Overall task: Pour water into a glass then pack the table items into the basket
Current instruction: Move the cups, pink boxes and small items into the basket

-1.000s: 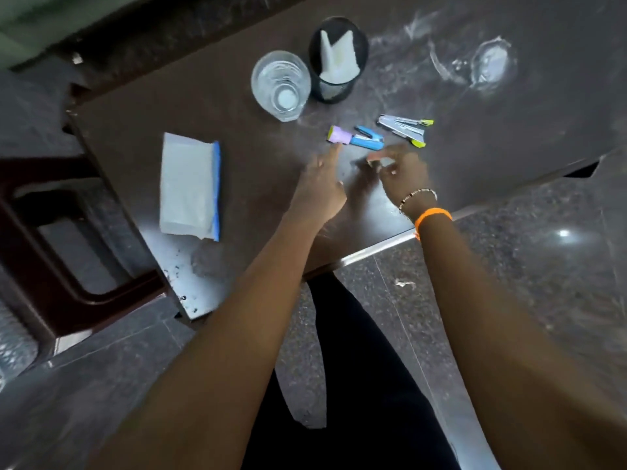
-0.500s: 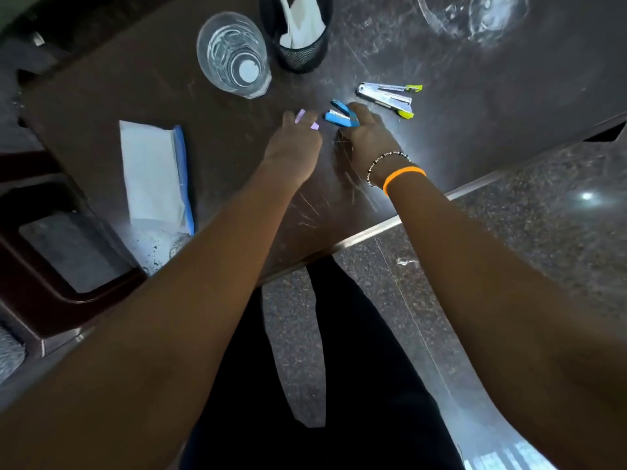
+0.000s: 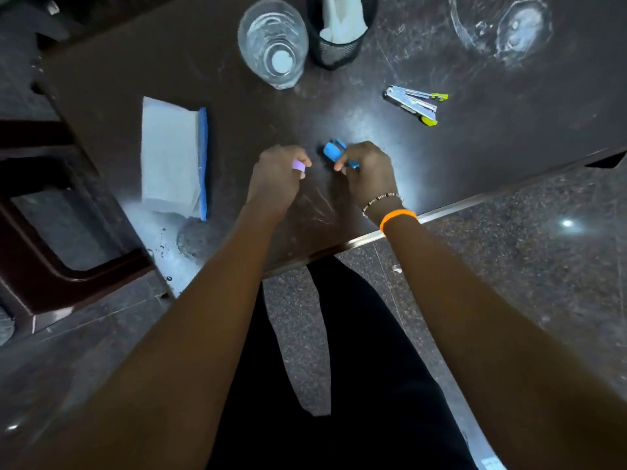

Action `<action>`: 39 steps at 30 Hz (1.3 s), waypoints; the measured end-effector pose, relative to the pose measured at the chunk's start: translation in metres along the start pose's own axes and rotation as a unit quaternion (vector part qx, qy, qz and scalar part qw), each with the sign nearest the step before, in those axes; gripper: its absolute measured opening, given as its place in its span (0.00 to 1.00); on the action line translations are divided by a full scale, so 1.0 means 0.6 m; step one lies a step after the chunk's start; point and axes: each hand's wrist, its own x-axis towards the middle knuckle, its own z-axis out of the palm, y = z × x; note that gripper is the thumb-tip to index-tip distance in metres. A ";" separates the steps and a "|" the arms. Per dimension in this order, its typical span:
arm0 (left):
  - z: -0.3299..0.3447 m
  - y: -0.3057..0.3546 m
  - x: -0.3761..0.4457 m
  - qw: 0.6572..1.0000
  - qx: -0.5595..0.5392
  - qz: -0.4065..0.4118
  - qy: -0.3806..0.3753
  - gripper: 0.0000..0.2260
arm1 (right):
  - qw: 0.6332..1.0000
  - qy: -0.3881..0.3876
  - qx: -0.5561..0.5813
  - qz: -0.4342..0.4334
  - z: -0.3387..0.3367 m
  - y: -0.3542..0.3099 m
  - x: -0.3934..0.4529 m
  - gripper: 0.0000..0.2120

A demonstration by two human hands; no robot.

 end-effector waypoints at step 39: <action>-0.659 -0.564 -0.263 0.828 -0.311 -0.350 0.308 0.15 | 0.918 -0.121 -0.056 -0.373 0.512 -0.890 -0.154 0.18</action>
